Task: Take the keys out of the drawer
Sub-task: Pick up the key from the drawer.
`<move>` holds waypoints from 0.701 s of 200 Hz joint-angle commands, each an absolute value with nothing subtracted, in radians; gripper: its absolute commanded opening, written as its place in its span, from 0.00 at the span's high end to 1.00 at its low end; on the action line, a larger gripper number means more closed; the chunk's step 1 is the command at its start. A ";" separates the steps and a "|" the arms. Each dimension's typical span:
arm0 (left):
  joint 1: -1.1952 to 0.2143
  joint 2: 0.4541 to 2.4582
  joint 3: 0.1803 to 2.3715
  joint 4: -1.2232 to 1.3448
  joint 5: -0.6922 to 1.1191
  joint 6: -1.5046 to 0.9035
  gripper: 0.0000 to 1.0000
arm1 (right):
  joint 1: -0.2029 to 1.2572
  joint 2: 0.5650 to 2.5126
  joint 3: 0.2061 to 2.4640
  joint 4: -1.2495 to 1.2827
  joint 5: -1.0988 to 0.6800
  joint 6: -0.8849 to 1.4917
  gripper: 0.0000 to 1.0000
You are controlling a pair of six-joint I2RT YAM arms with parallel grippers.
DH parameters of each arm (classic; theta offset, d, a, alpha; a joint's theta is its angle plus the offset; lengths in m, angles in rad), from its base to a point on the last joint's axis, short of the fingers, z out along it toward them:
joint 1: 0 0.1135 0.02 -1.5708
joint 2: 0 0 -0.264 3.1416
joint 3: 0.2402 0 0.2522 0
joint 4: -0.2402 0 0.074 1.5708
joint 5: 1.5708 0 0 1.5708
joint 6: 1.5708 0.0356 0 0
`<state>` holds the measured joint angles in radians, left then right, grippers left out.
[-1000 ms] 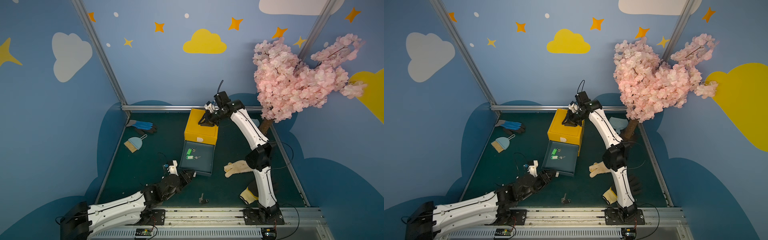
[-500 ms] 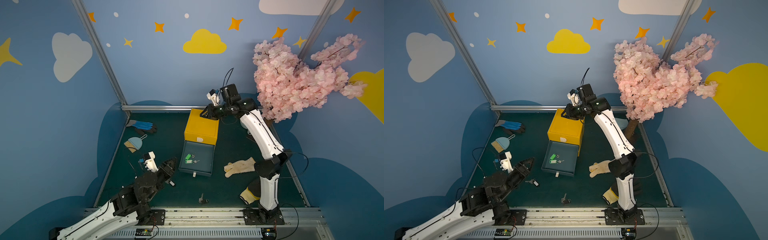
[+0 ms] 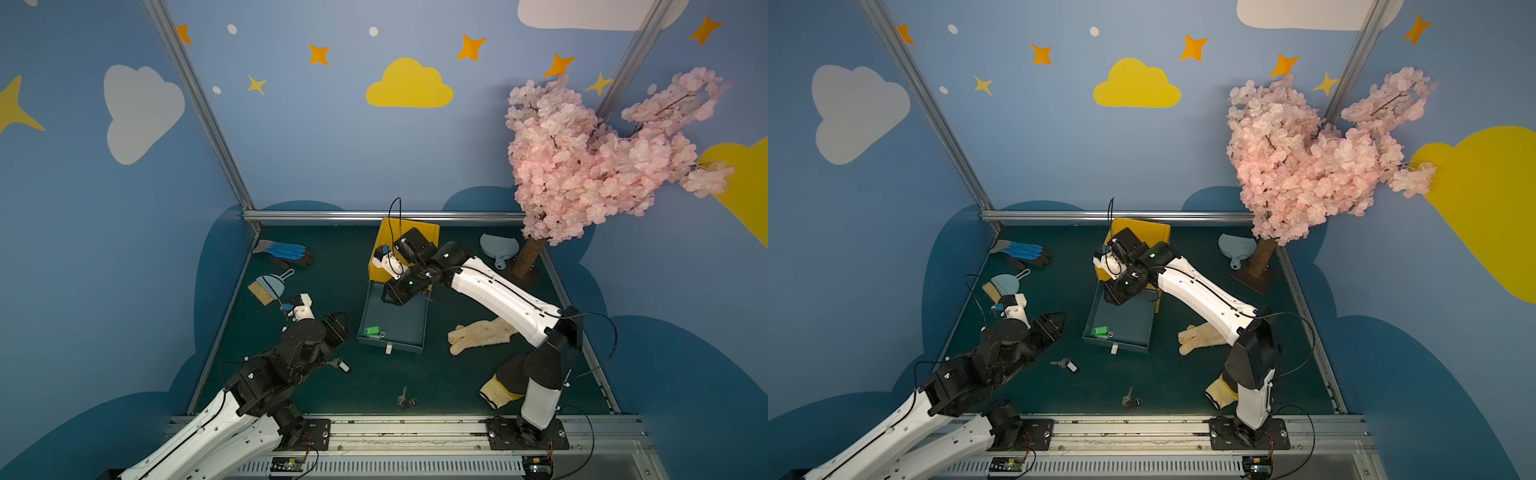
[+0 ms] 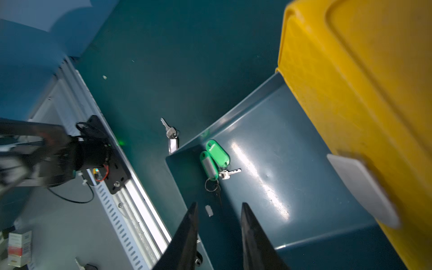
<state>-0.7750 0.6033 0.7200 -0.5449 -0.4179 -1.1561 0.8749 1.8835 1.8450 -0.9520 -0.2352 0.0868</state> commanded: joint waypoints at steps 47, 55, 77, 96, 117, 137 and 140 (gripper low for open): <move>-0.687 0.597 0.754 -0.603 -0.290 -1.109 0.57 | 0.941 2.034 1.946 -1.097 -0.281 0.005 0.66; -0.677 0.597 0.760 -0.609 -0.283 -1.099 0.57 | 0.956 2.036 1.934 -1.095 -0.282 0.004 0.66; -0.646 0.591 0.760 -0.624 -0.258 -1.089 0.57 | 0.975 2.043 1.907 -1.088 -0.301 0.011 0.65; -0.618 0.580 0.749 -0.622 -0.234 -1.086 0.57 | 0.983 2.050 1.881 -1.083 -0.298 0.015 0.65; -0.586 0.568 0.731 -0.608 -0.201 -1.088 0.57 | 0.984 2.064 1.868 -1.078 -0.293 0.005 0.65; -0.556 0.565 0.724 -0.602 -0.166 -1.087 0.57 | 0.983 2.085 1.871 -1.078 -0.289 -0.010 0.65; -0.552 0.567 0.723 -0.601 -0.161 -1.085 0.57 | 0.983 2.089 1.871 -1.080 -0.287 -0.012 0.65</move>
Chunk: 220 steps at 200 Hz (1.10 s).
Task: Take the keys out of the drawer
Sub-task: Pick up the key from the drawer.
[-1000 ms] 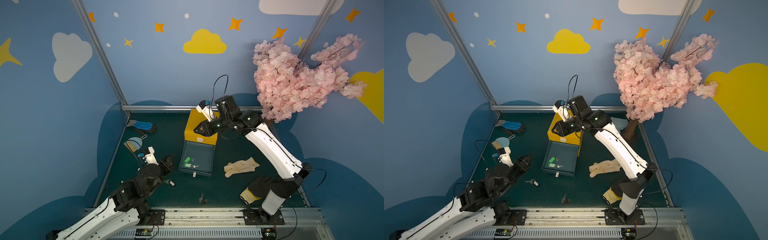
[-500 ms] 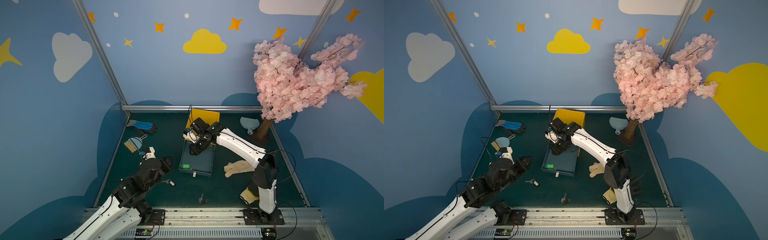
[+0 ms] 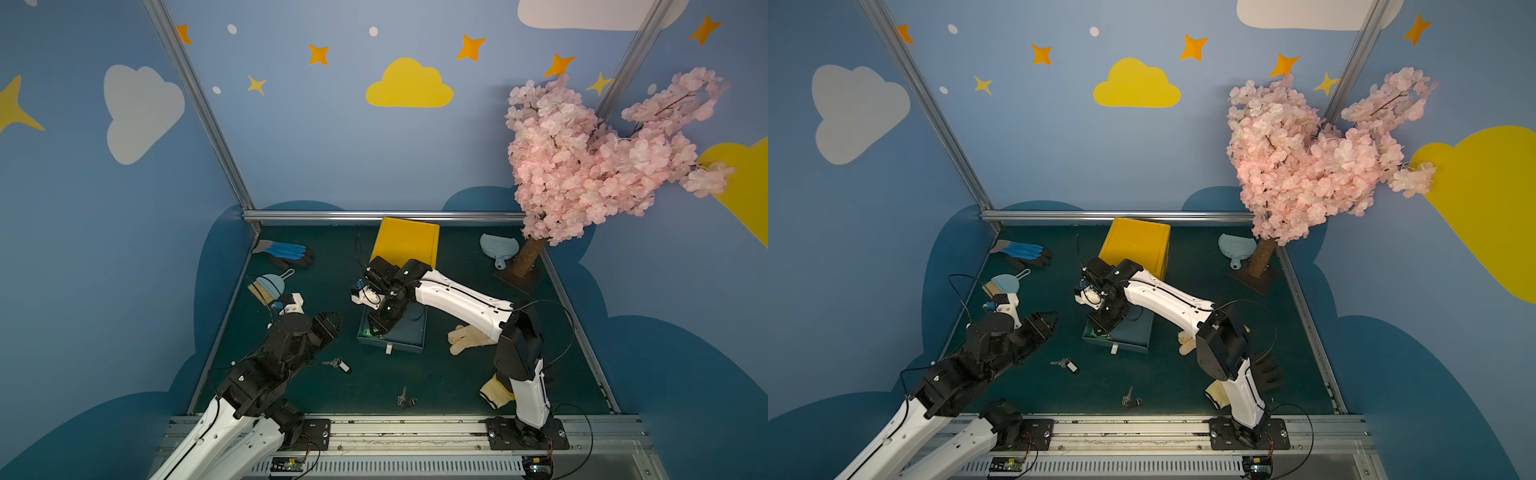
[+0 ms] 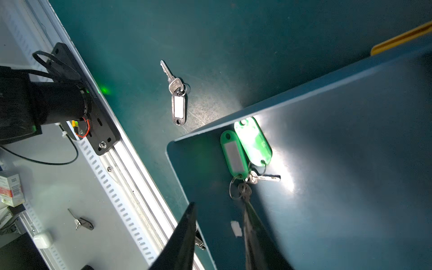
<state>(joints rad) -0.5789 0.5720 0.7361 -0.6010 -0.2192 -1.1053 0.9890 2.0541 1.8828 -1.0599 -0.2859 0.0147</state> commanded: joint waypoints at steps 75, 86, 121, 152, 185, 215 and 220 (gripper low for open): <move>-0.499 0.577 0.709 -0.567 -0.077 -1.073 0.57 | 0.980 2.198 1.932 -1.130 -0.230 -0.080 0.65; -0.499 0.580 0.707 -0.562 -0.071 -1.069 0.57 | 0.980 2.218 1.959 -1.155 -0.192 -0.090 0.66; -0.496 0.581 0.706 -0.553 -0.066 -1.071 0.57 | 0.975 2.235 1.999 -1.193 -0.074 -0.101 0.73; -0.495 0.581 0.704 -0.549 -0.066 -1.072 0.57 | 0.959 2.208 2.000 -1.191 -0.046 -0.096 0.86; -0.493 0.583 0.703 -0.548 -0.066 -1.072 0.56 | 0.948 2.184 2.006 -1.192 -0.040 -0.098 0.97; -0.489 0.584 0.700 -0.548 -0.064 -1.075 0.56 | 0.940 2.170 2.014 -1.197 -0.044 -0.100 1.00; -0.489 0.585 0.700 -0.548 -0.064 -1.075 0.56 | 0.940 2.165 2.016 -1.201 -0.048 -0.101 1.00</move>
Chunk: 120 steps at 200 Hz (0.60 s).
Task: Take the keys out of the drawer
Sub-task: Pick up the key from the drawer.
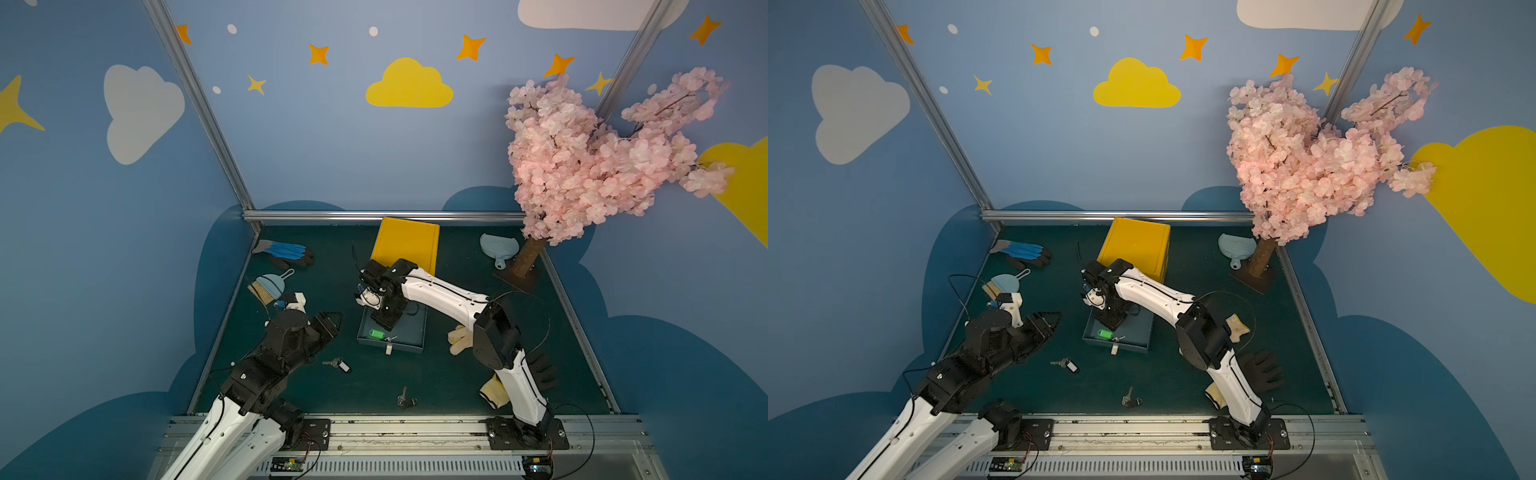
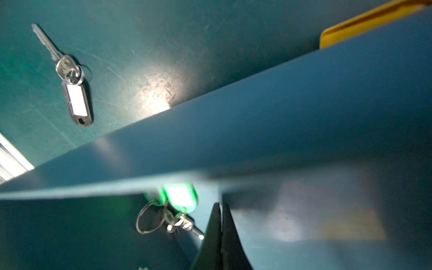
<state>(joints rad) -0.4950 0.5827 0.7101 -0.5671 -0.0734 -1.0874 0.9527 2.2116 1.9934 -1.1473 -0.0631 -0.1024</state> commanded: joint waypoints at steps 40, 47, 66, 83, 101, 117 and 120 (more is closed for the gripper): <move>-0.477 0.578 0.686 -0.537 -0.060 -1.056 0.56 | 0.956 2.123 2.007 -1.247 -0.211 -0.158 0.68; -0.472 0.576 0.680 -0.538 -0.057 -1.046 0.56 | 0.968 2.118 2.000 -1.252 -0.216 -0.169 0.67; -0.454 0.582 0.661 -0.537 -0.026 -1.025 0.56 | 0.994 2.110 1.968 -1.242 -0.211 -0.201 0.63; -0.441 0.596 0.644 -0.520 0.009 -1.025 0.56 | 1.008 2.118 1.937 -1.226 -0.204 -0.221 0.61; -0.425 0.608 0.631 -0.501 0.042 -1.019 0.56 | 1.011 2.148 1.938 -1.223 -0.198 -0.241 0.61; -0.408 0.619 0.616 -0.495 0.075 -1.013 0.56 | 1.011 2.182 1.958 -1.215 -0.202 -0.264 0.61; -0.403 0.621 0.612 -0.498 0.081 -1.015 0.56 | 1.011 2.188 1.962 -1.212 -0.202 -0.269 0.61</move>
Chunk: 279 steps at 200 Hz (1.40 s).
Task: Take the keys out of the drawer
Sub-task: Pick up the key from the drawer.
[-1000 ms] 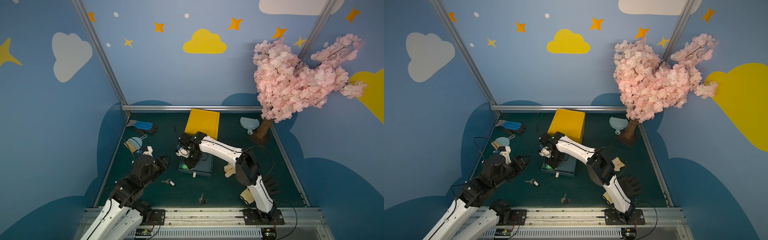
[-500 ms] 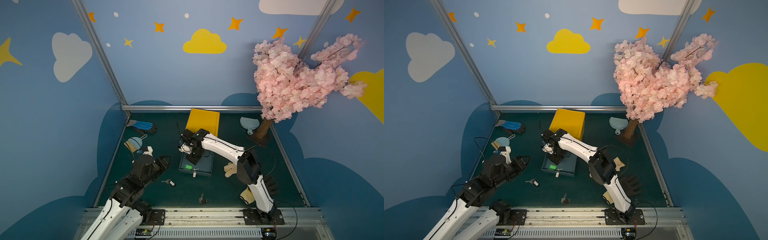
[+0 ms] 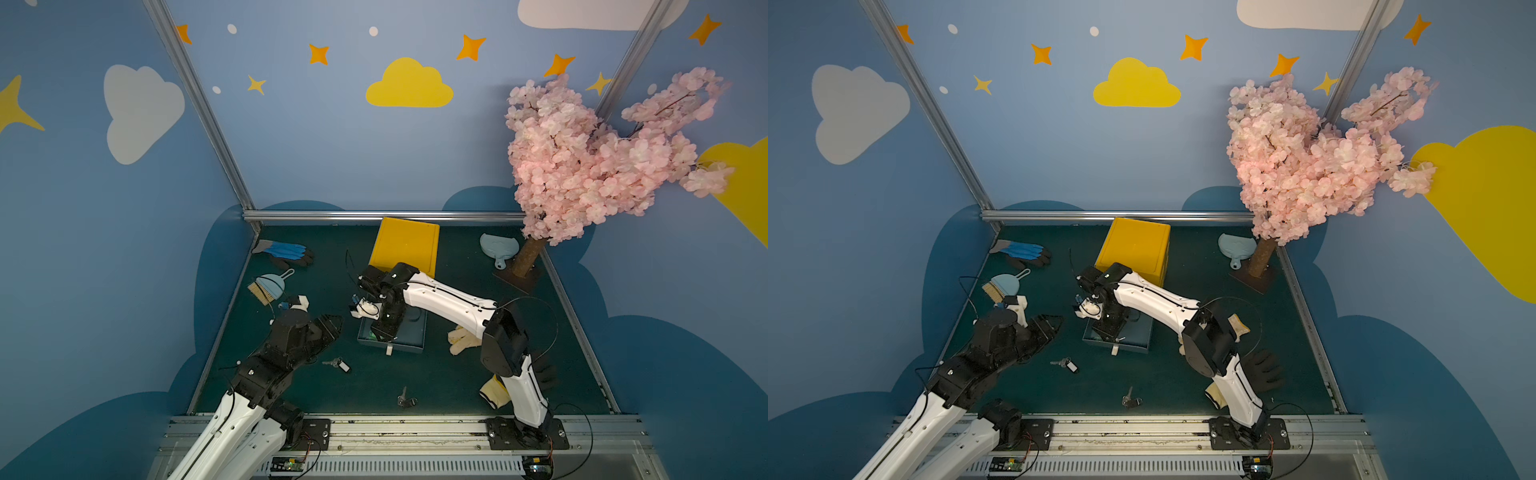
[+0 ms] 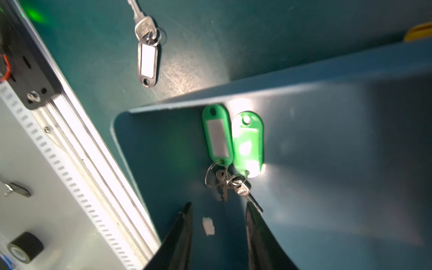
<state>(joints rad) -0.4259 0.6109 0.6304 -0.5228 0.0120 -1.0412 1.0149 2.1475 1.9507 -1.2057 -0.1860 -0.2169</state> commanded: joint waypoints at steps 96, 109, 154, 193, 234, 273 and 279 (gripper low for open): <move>-0.323 0.628 0.328 -0.398 0.377 -1.405 0.74 | 1.002 2.183 1.986 -1.199 -0.252 -0.410 0.61; -0.366 0.634 0.318 -0.396 0.339 -1.412 0.74 | 1.002 2.181 1.969 -1.195 -0.243 -0.419 0.61; -0.485 0.748 0.208 -0.133 0.299 -1.554 0.73 | 1.003 2.192 1.960 -1.199 -0.226 -0.436 0.61; -0.540 0.940 0.215 0.087 0.240 -1.568 0.69 | 1.000 2.213 1.980 -1.190 -0.203 -0.436 0.61; -0.543 1.233 0.308 0.372 0.299 -1.521 0.68 | 1.000 2.254 2.026 -1.167 -0.143 -0.457 0.61; -0.549 1.331 0.325 0.493 0.330 -1.562 0.70 | 0.995 2.266 2.034 -1.161 -0.112 -0.465 0.63; -0.548 1.311 0.315 0.488 0.309 -1.568 0.70 | 0.993 2.267 2.031 -1.161 -0.108 -0.462 0.63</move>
